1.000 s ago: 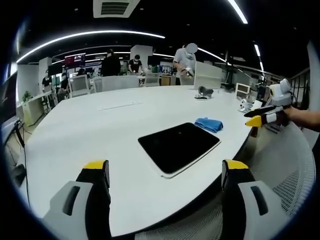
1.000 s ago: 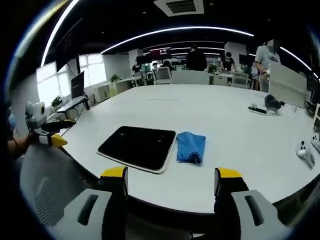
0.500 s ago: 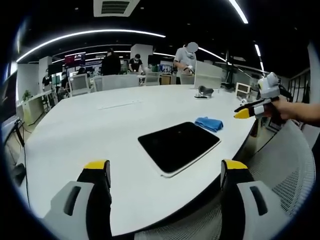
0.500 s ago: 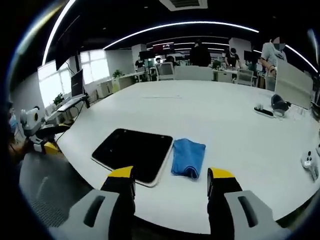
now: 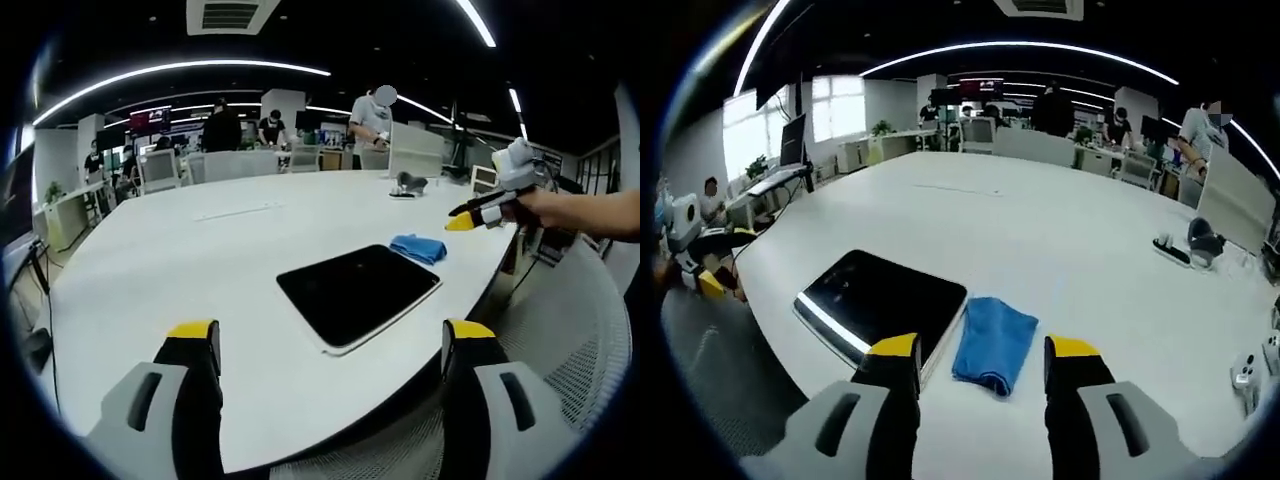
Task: Wipe the mirror surface with the cleaning cloth until all visible marks leave the cleaned area.
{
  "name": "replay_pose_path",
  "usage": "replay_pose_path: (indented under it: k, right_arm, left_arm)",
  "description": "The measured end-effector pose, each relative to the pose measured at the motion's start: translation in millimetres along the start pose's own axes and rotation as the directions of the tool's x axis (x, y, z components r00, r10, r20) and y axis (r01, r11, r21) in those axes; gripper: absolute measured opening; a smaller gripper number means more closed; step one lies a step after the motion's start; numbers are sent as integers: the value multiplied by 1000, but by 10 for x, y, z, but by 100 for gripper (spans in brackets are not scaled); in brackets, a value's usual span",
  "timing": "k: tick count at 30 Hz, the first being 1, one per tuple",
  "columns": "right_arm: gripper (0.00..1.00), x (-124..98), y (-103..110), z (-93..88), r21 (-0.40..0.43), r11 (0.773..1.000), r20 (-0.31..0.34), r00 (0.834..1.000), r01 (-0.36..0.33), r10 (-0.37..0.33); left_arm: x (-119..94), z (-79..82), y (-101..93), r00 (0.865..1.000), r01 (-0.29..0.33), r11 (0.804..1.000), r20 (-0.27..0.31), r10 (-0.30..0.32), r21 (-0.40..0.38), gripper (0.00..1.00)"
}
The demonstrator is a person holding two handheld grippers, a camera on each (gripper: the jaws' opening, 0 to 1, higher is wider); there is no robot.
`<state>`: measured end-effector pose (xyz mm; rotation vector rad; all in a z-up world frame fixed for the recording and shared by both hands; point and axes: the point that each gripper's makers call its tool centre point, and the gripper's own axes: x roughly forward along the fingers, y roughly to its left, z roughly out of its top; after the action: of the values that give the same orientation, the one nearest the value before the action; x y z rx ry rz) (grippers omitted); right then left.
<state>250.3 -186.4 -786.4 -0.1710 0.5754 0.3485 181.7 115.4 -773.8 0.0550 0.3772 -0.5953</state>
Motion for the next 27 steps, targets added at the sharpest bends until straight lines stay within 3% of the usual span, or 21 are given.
replay_pose_path:
  k: [4,6,11,16,27]
  right_arm:
    - [43,90,-62,15,-3,1000,-13,1000,-1,1]
    - [36,137,-82,7,-6,1000,-27,1000,-6,6]
    - [35,249,-91,-11,-3,1000,-44,999,-18,18]
    - [29,399,-49,-132,-53,998,-98,995,-42,37]
    - [23,624,-39,-280,-47,998,-161,986,-48,40]
  left_arm:
    - [0,-4,6,1000,-4,1000,-3,4,1,90]
    - [0,-4,6,1000,-3,1000,-3,3,1,90]
    - [2,-12,-5,1000,3,1000,-6,-3,1,90]
    - [4,-11,-5,1000,2,1000,-6,-2,1,90]
    - [2,-14,0,1000,-1,1000,-7,1,2,89]
